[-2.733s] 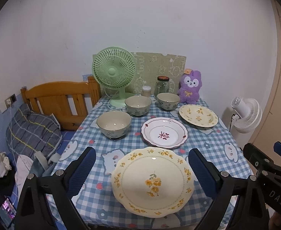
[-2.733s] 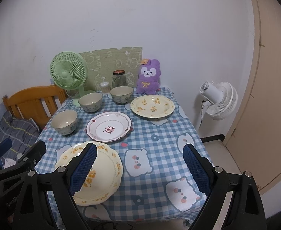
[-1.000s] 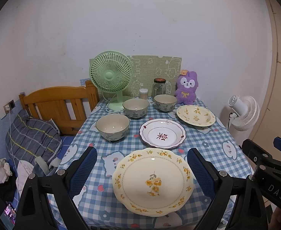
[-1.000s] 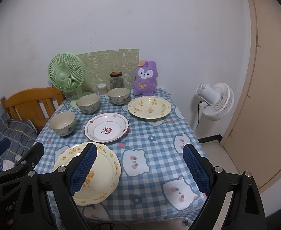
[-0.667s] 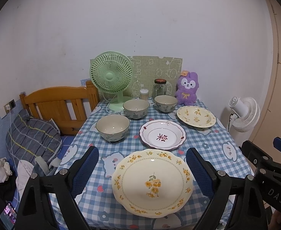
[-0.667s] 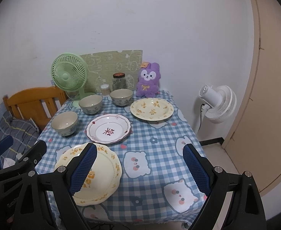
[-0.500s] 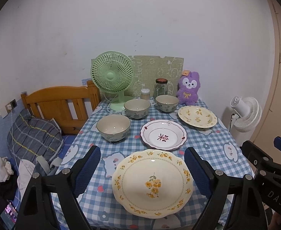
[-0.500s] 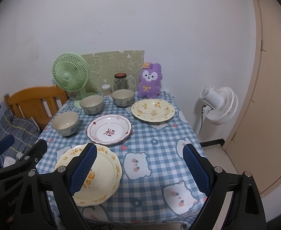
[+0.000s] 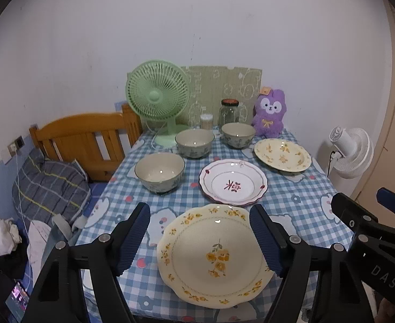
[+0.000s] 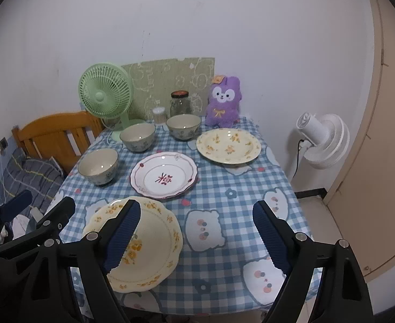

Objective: Organize plates and bowls

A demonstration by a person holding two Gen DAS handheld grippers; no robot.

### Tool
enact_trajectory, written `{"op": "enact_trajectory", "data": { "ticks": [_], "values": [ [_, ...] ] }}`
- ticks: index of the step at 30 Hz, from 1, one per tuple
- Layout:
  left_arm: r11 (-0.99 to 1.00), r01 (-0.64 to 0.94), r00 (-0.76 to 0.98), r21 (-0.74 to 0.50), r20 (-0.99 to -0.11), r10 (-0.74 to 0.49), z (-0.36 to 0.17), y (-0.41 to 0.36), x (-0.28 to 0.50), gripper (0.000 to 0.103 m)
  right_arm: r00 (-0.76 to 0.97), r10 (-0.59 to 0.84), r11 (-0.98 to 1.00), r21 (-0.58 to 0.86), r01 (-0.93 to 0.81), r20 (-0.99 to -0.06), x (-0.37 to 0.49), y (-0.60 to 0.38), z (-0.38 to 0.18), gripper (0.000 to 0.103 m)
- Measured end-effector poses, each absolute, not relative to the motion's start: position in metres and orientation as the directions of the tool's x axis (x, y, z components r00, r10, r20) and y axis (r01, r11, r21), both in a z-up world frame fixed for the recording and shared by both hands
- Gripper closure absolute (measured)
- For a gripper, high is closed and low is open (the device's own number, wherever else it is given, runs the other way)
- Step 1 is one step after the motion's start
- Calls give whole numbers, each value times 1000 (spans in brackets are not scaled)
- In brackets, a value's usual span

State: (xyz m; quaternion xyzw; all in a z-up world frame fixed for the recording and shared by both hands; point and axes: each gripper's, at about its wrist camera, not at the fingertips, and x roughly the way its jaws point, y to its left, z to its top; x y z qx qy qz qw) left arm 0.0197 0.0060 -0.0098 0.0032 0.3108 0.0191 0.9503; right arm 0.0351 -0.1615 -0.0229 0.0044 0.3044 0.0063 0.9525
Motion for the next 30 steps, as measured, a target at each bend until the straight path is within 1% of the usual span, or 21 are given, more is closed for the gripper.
{"op": "enact_trajectory", "data": {
  "ticks": [4,10,15,22,30],
  "values": [
    [1000,-27,787,8,-617,26,-18,10,30,27,793,14,1000,7,-12,-609,46,-155,-33,19],
    [1000,-14,760,5,-650,14,-34,18,47,27,758,6,1000,6,-3,-652,65,-146,-51,19],
    [1000,-8,716,-4,-698,3,-55,26,62,29,732,-5,1000,-2,5,-681,81,-137,-69,19],
    [1000,-16,659,11,-752,19,-87,36,80,33,688,0,1000,-1,-2,-726,105,-125,-101,21],
    [1000,-30,597,9,-802,25,-121,46,100,35,641,-13,1000,-16,1,-768,131,-112,-136,25]
  ]
}}
